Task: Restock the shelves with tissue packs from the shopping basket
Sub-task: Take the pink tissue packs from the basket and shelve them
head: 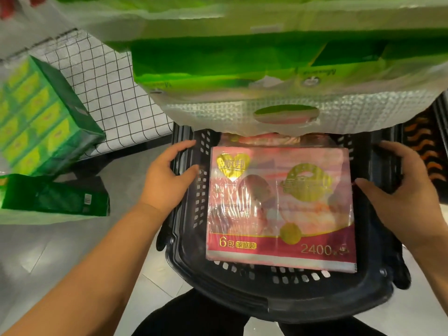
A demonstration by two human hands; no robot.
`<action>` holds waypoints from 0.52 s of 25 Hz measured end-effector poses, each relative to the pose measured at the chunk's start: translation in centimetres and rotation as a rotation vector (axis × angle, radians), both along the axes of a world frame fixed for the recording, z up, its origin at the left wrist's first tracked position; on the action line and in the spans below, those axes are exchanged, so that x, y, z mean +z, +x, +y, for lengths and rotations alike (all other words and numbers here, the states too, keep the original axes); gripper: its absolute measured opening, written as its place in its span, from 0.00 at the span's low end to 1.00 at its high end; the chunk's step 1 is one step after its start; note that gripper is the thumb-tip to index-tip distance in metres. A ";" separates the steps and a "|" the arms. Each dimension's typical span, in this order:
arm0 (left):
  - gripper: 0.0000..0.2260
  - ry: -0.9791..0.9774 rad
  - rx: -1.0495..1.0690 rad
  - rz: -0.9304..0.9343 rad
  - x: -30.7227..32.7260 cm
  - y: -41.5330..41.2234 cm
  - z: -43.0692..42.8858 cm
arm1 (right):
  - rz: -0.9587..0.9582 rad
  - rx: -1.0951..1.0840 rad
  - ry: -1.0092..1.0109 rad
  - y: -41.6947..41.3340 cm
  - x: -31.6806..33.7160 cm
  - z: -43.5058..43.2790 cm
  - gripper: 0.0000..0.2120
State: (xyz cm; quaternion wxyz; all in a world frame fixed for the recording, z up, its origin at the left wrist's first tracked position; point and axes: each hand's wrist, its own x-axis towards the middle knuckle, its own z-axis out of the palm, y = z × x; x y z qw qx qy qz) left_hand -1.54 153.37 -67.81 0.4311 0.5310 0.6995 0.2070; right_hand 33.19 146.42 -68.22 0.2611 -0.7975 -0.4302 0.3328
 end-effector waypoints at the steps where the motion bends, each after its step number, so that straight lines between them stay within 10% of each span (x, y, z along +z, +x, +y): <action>1: 0.21 0.013 0.008 -0.001 0.0 0.1 0.0 | -0.009 -0.010 0.019 0.0 -0.1 -0.2 0.31; 13: 0.23 0.034 0.045 -0.038 6.7 0.7 -2.9 | 0.020 -0.062 0.037 0.6 7.7 -4.7 0.33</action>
